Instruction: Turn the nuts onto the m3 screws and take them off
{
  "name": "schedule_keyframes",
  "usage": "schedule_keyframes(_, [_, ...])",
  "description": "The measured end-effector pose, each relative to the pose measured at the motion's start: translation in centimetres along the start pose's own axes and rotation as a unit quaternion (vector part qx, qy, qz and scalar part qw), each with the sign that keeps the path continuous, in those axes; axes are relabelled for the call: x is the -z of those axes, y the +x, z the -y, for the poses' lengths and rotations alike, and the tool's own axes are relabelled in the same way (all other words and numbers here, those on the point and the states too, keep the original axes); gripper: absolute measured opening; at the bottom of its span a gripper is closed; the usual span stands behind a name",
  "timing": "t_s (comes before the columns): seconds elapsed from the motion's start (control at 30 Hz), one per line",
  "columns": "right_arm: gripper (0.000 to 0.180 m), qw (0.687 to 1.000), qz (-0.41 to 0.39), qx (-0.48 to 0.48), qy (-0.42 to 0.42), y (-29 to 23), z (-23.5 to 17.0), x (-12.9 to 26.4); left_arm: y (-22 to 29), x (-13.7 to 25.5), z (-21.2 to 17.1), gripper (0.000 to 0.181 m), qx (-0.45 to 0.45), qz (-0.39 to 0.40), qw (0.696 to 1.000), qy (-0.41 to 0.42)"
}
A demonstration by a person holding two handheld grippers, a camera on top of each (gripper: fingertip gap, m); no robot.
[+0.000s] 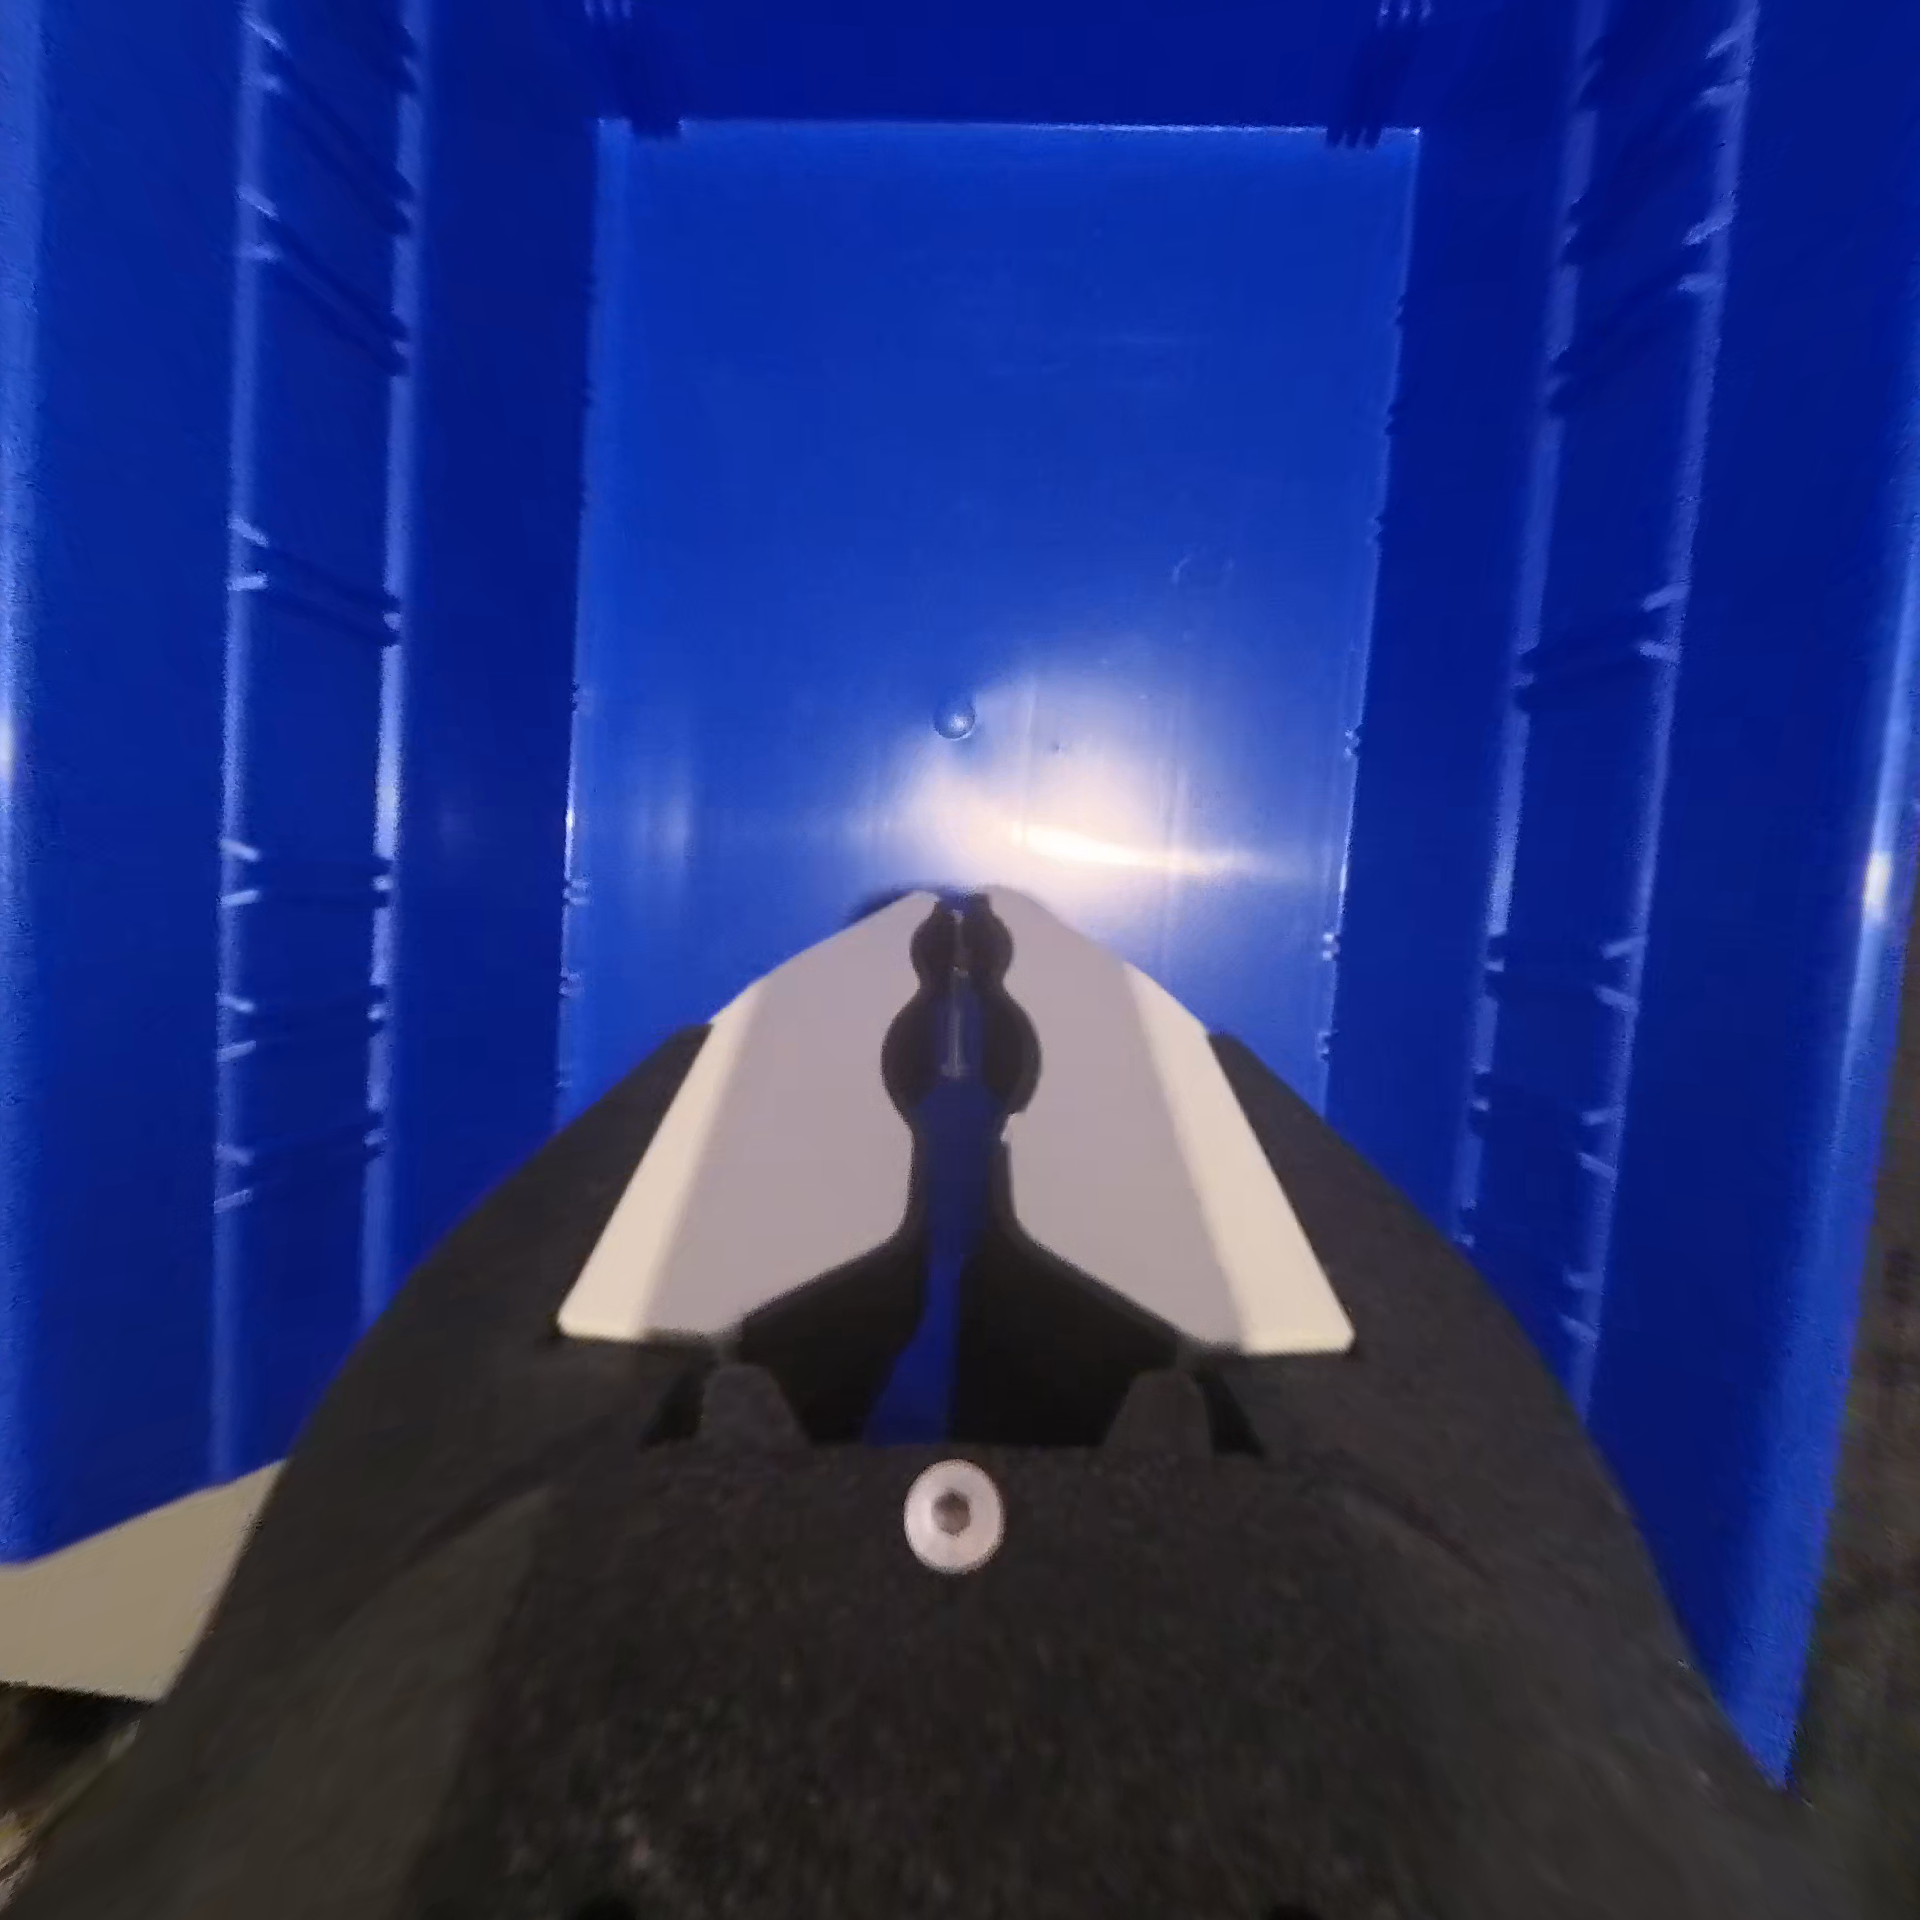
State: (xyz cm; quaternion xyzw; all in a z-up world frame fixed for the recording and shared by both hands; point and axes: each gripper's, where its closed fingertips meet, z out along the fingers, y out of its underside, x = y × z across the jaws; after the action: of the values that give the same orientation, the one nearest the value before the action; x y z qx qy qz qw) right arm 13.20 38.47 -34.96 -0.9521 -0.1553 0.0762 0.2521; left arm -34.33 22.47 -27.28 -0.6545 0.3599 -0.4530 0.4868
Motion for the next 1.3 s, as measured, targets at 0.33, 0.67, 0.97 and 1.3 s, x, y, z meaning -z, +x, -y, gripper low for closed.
schedule_keyframes(0.33, [0.015, 0.999, -0.001, -0.015, 0.047, -0.3, 1.8, 1.7, 0.1, 0.2, 0.3, 0.050, 0.001, -0.001, 1.000, 0.005])
schedule_keyframes(0.67, [0.042, 0.954, 0.024, 0.058, 0.292, -8.9, 11.1, 12.5, 0.1, 0.1, 0.2, 0.049, -0.001, 0.000, 1.000, 0.003])
schedule_keyframes(0.97, [0.079, 0.900, 0.118, 0.152, 0.390, -23.6, 12.3, 9.6, -0.1, 0.3, 0.3, 0.049, 0.000, 0.004, 1.000, 0.006])
schedule_keyframes(1.3, [0.083, 0.874, 0.214, 0.113, 0.422, -29.5, 11.3, -0.4, -0.5, 0.3, 0.0, 0.049, 0.004, 0.007, 1.000, 0.003])
